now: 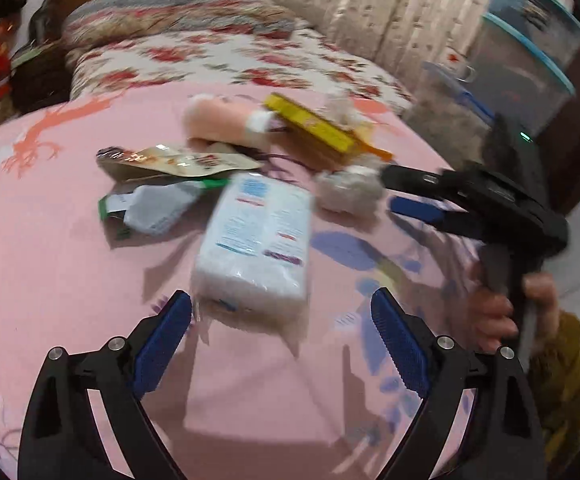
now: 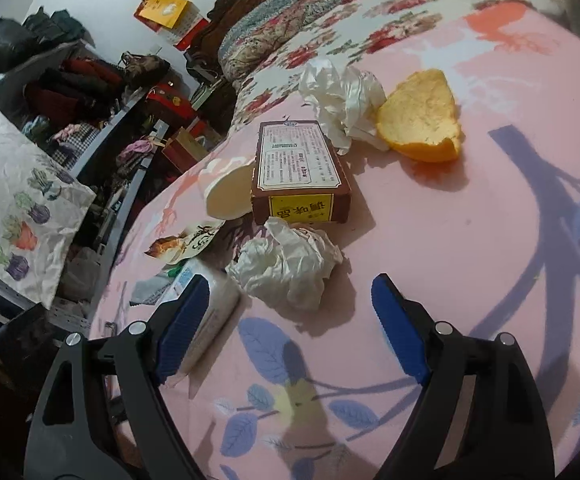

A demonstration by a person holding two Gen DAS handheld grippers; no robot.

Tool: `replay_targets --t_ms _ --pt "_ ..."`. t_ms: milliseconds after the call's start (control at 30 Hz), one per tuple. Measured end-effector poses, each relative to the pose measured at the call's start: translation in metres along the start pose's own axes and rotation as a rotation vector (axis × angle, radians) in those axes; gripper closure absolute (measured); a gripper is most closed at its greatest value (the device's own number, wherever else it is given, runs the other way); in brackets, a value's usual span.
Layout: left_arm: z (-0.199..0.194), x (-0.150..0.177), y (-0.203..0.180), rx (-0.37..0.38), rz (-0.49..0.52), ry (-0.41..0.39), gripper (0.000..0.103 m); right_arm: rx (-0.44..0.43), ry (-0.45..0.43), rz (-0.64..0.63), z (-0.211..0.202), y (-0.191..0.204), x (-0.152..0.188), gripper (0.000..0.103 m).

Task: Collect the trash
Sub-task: 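Return both open tools over the remaining trash on the bed, then grasp the white tissue pack with the left tool while the right tool grasps crumpled tissue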

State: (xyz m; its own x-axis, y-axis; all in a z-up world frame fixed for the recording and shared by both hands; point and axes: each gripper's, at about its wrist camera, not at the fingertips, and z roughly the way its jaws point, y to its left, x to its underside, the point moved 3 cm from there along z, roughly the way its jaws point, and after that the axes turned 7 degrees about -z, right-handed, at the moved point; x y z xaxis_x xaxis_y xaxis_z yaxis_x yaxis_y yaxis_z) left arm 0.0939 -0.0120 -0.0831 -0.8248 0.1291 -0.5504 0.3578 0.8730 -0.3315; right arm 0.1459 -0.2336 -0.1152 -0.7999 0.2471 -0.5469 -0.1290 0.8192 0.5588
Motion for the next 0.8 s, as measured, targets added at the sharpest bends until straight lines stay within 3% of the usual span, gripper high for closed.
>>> replay_targets --t_ms 100,200,400,433,467,533,800 --pt "-0.002 0.002 0.000 -0.056 -0.010 -0.018 0.013 0.024 -0.005 -0.018 0.001 0.000 -0.002 0.020" --pt "0.009 -0.007 0.008 -0.159 -0.039 -0.039 0.012 0.023 0.003 -0.014 0.008 0.003 -0.006 0.020" --pt "0.026 -0.016 0.008 -0.178 -0.046 -0.015 0.015 0.069 0.007 -0.084 0.027 0.013 -0.009 0.020" --pt "0.032 -0.014 0.006 -0.179 -0.047 -0.001 0.034 0.082 0.012 -0.101 0.030 0.013 -0.008 0.035" --pt "0.034 -0.012 0.006 -0.180 -0.049 0.009 0.044 0.084 0.014 -0.111 0.031 0.014 -0.007 0.041" --pt "0.030 -0.007 0.002 -0.134 -0.051 0.019 0.045 0.074 0.009 -0.124 0.024 0.017 -0.003 0.051" --pt "0.009 0.038 -0.024 -0.054 -0.034 0.064 0.043 0.092 -0.019 -0.173 -0.037 0.006 0.056 0.051"
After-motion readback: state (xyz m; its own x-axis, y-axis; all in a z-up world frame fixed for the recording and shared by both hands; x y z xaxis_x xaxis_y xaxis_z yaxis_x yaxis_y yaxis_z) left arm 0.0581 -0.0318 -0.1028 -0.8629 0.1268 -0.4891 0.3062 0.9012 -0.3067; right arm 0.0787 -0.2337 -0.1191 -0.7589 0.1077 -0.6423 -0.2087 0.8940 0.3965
